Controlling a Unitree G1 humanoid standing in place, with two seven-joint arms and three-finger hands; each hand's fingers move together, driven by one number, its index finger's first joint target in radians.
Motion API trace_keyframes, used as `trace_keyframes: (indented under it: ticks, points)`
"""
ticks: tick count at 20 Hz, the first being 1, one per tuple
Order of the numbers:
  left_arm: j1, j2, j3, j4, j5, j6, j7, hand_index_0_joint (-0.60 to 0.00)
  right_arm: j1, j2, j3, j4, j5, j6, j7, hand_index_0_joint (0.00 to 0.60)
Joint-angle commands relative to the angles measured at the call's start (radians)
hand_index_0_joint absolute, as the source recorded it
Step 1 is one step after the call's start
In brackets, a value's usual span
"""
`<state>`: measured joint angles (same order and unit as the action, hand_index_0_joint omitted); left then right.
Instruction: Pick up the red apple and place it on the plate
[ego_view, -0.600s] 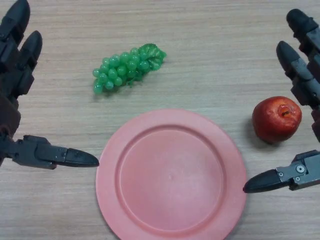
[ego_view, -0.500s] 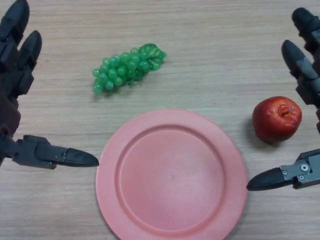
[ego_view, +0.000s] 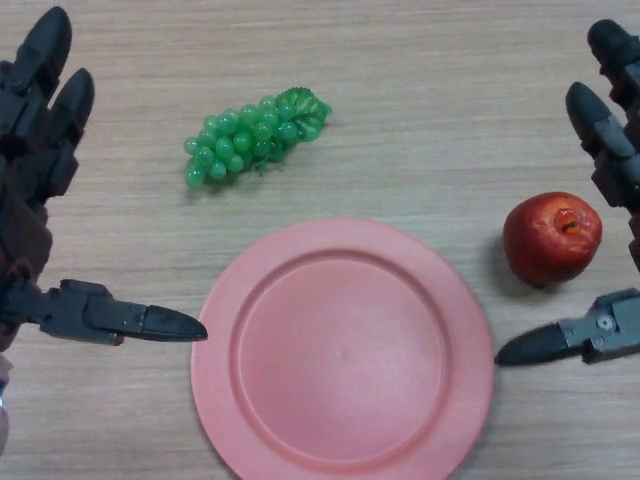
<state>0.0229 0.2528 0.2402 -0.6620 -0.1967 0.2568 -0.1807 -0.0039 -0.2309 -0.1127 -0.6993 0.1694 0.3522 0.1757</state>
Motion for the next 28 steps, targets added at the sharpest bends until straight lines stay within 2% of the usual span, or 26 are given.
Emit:
trace_keyframes:
  ticks: [1, 9, 12, 14, 17, 18, 19, 20, 21, 22, 24, 26, 27, 28]
  points:
    - [0.003, 0.012, 0.025, -0.046, 0.043, -0.174, 0.009, 0.0, -0.062, -0.047, -0.076, 0.057, 0.043, -0.241, 0.014, 0.0]
    - [0.039, -0.005, 0.029, -0.034, 0.034, -0.208, 0.006, 0.0, -0.285, -0.158, -0.101, 0.699, -0.057, -0.597, -0.056, 0.0]
    - [0.043, -0.005, 0.043, -0.044, 0.025, -0.196, 0.006, 0.0, -0.348, -0.174, -0.082, 0.975, -0.114, -0.759, -0.076, 0.0]
    - [0.044, -0.004, 0.05, -0.046, 0.018, -0.194, 0.004, 0.0, -0.386, -0.181, -0.072, 1.119, -0.149, -0.834, -0.123, 0.0]
    - [0.046, -0.006, 0.057, -0.041, 0.011, -0.197, 0.0, 0.0, -0.376, -0.159, -0.037, 1.16, -0.169, -0.827, -0.146, 0.0]
    - [0.046, -0.005, 0.058, -0.041, 0.011, -0.197, 0.001, 0.0, -0.375, -0.158, -0.034, 1.162, -0.178, -0.827, -0.149, 0.099]
    - [0.046, -0.005, 0.058, -0.041, 0.012, -0.196, 0.002, 0.0, -0.372, -0.155, -0.028, 1.166, -0.201, -0.825, -0.158, 0.249]
    - [0.046, -0.005, 0.058, -0.04, 0.014, -0.198, 0.002, 0.0, -0.372, -0.156, -0.02, 1.181, -0.25, -0.829, -0.179, 0.349]
    - [0.048, -0.006, 0.057, -0.039, 0.016, -0.202, 0.002, 0.0, -0.378, -0.157, -0.004, 1.213, -0.344, -0.835, -0.218, 0.5]
    - [0.05, -0.008, 0.056, -0.035, 0.018, -0.212, 0.002, 0.0, -0.39, -0.166, 0.013, 1.255, -0.475, -0.847, -0.278, 0.598]
    - [0.057, -0.013, 0.051, -0.032, 0.021, -0.225, 0.002, 0.0, -0.385, -0.178, 0.013, 1.249, -0.56, -0.857, -0.332, 0.6]
    - [0.071, -0.021, 0.036, -0.031, 0.029, -0.238, 0.002, 0.0, -0.364, -0.177, 0.011, 1.18, -0.588, -0.826, -0.332, 0.6]
    - [0.08, -0.023, 0.031, -0.035, 0.031, -0.237, -0.005, 0.0, -0.348, -0.165, 0.008, 1.098, -0.575, -0.797, -0.315, 0.6]
    - [0.083, -0.023, 0.032, -0.039, 0.026, -0.234, -0.009, 0.0, -0.32, -0.142, 0.008, 0.985, -0.519, -0.747, -0.26, 0.6]
